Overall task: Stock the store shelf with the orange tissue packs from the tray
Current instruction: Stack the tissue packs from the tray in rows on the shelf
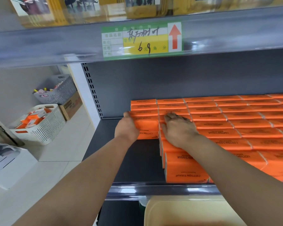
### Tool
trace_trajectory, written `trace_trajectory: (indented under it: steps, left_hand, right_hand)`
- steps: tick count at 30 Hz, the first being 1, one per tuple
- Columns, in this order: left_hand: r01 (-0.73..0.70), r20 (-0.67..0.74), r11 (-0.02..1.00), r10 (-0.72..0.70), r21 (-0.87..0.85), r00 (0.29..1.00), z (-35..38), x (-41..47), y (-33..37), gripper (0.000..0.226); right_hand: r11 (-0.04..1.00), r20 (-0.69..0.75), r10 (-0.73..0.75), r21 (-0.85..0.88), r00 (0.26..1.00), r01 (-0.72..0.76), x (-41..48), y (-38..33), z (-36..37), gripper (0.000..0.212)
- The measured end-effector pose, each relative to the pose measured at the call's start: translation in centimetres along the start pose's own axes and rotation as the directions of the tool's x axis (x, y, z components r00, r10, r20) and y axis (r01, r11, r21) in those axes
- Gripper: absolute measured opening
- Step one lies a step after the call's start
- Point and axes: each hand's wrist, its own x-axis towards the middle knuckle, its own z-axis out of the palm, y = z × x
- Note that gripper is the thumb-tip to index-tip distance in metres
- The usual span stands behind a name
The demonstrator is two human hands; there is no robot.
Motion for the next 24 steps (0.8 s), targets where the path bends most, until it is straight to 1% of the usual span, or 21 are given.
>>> trace_trajectory:
  steps: [7, 14, 19, 22, 24]
  left_hand:
    - [0.005, 0.011, 0.999, -0.006, 0.032, 1.000, 0.0, 0.0, 0.0, 0.032]
    - [-0.001, 0.035, 0.999, -0.001, 0.051, 0.999, -0.8, -1.2, 0.7, 0.037]
    - [0.007, 0.035, 0.998, -0.009, 0.063, 0.999, -3.2, -3.9, 1.3, 0.033]
    - [-0.029, 0.045, 0.996, 0.025, 0.083, 0.999, -4.6, -6.1, 1.4, 0.028]
    - [-0.068, 0.057, 0.993, 0.062, 0.102, 0.996, -5.4, -8.0, 1.7, 0.032]
  right_hand:
    - [1.000, 0.003, 0.020, -0.010, 1.000, -0.020, -0.1, -0.3, 0.0, 0.050]
    - [1.000, -0.022, 0.000, 0.012, 1.000, 0.000, -0.8, 0.0, -0.6, 0.050]
    - [0.999, -0.074, -0.029, 0.017, 0.997, 0.030, -3.8, -0.3, -1.8, 0.041]
    - [0.999, -0.107, -0.048, 0.009, 0.993, 0.049, -6.7, -0.2, -2.3, 0.040]
    - [0.998, -0.144, -0.067, -0.001, 0.987, 0.068, -8.8, 0.1, -2.2, 0.037]
